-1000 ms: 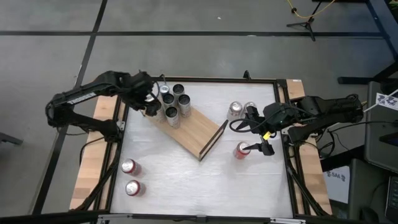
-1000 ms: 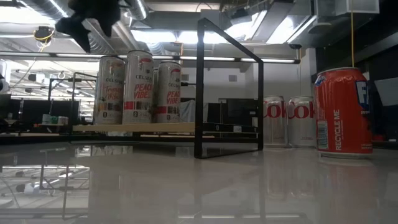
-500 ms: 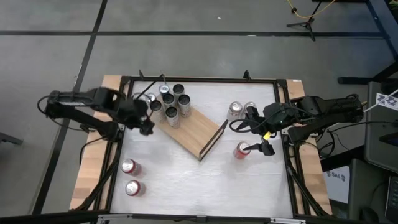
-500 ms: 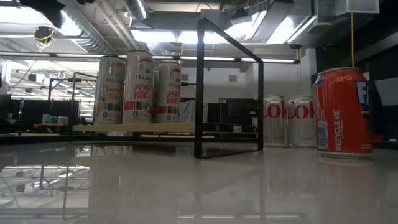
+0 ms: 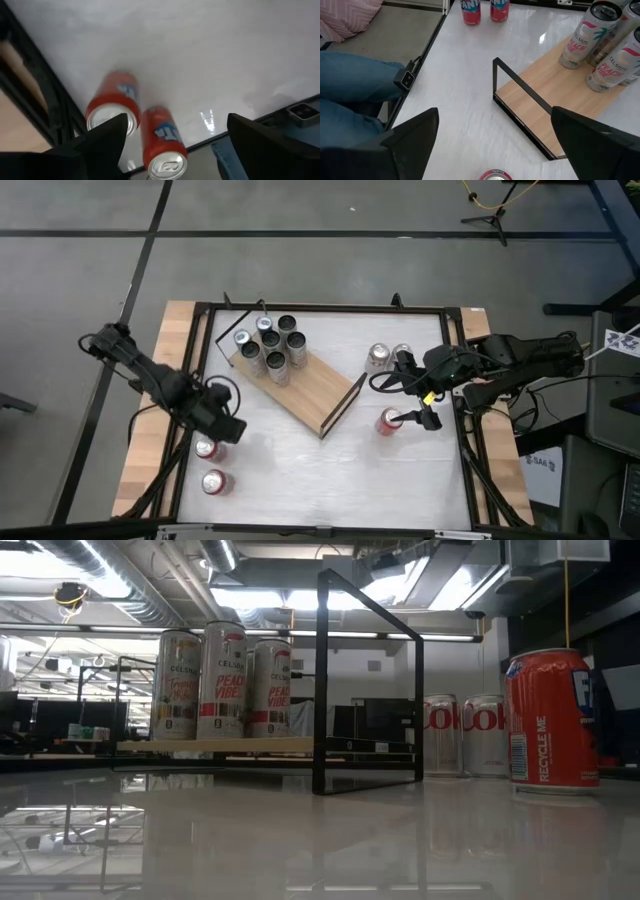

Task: Place canned beverage on shelf
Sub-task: Put the middle red soda can on the shelf

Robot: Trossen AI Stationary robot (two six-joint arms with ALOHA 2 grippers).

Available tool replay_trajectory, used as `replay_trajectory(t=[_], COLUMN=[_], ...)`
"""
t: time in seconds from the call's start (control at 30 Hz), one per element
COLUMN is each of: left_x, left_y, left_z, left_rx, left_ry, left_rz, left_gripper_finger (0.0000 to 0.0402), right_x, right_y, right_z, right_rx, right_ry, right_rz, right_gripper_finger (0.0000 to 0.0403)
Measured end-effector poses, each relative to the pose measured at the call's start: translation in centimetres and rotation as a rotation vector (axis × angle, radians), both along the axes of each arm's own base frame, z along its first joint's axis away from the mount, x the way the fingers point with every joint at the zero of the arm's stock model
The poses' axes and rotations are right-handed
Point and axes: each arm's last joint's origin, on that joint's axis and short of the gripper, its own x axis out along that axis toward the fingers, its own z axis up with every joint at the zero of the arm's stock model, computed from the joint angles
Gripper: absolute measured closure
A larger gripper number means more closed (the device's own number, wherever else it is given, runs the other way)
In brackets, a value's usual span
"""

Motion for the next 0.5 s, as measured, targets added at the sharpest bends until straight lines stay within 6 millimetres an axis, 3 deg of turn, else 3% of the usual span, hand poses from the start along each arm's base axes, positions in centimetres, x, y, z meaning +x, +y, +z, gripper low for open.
replay_trajectory(t=[0.5], left_x=[-1.8], left_y=[-4.5], left_z=[-1.8], left_rx=[0.026], left_ry=[0.171], left_rz=[0.125], left_gripper_finger=[0.0068], right_x=[0.0], right_y=[0.0], right_z=[0.0], right_rx=[0.0], right_ry=[0.001], right_rz=[0.0], right_gripper_finger=[0.0024])
